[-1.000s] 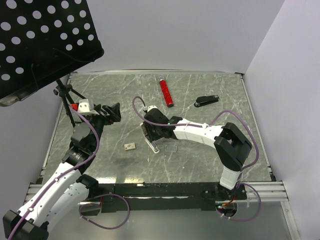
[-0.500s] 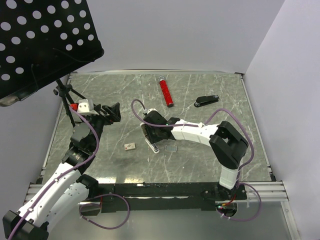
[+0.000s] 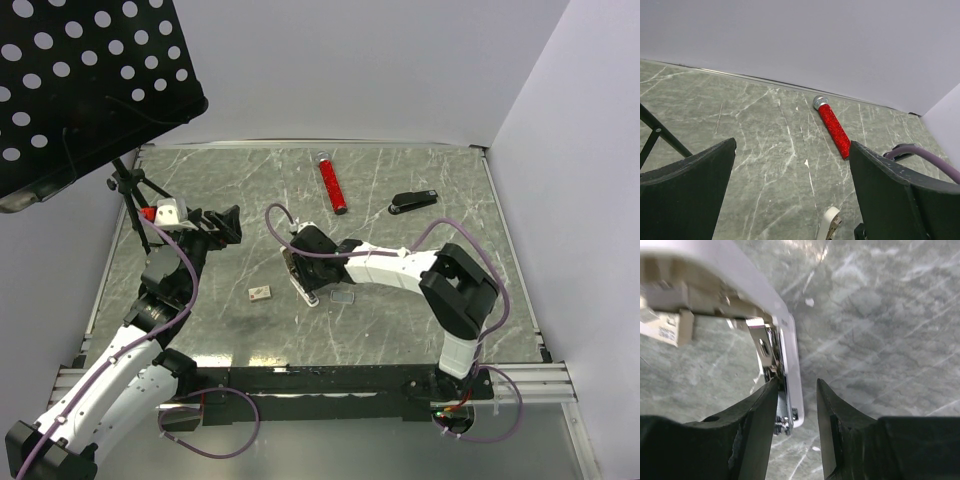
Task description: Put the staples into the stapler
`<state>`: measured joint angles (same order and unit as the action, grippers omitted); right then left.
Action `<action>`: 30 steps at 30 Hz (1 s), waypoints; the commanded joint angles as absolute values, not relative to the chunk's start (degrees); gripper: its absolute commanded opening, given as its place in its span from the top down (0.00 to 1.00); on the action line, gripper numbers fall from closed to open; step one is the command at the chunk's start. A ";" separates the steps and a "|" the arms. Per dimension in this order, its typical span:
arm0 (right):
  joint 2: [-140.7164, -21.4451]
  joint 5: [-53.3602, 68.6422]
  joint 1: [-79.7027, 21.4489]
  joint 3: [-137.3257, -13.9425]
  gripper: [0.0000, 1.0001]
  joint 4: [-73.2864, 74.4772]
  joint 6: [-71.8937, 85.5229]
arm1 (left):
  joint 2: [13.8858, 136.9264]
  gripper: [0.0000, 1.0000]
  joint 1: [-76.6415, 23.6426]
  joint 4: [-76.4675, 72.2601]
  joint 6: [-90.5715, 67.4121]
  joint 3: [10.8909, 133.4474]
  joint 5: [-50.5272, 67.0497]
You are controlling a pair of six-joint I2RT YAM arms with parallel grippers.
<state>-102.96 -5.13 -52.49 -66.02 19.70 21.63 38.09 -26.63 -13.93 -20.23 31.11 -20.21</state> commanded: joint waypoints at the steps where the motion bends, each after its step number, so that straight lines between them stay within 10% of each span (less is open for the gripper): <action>1: -99.50 -5.36 -52.56 -63.55 0.56 20.83 22.23 | 37.53 0.01 -26.89 -16.26 -20.04 30.67 -19.16; 22: -85.71 -2.82 -52.56 -60.75 0.55 14.96 17.50 | 40.95 0.01 -26.89 -16.35 -21.36 30.50 -14.51; 30: -69.18 2.17 -52.82 -41.50 0.25 -8.58 5.30 | 53.14 0.00 -26.89 -4.60 -23.99 38.31 -6.34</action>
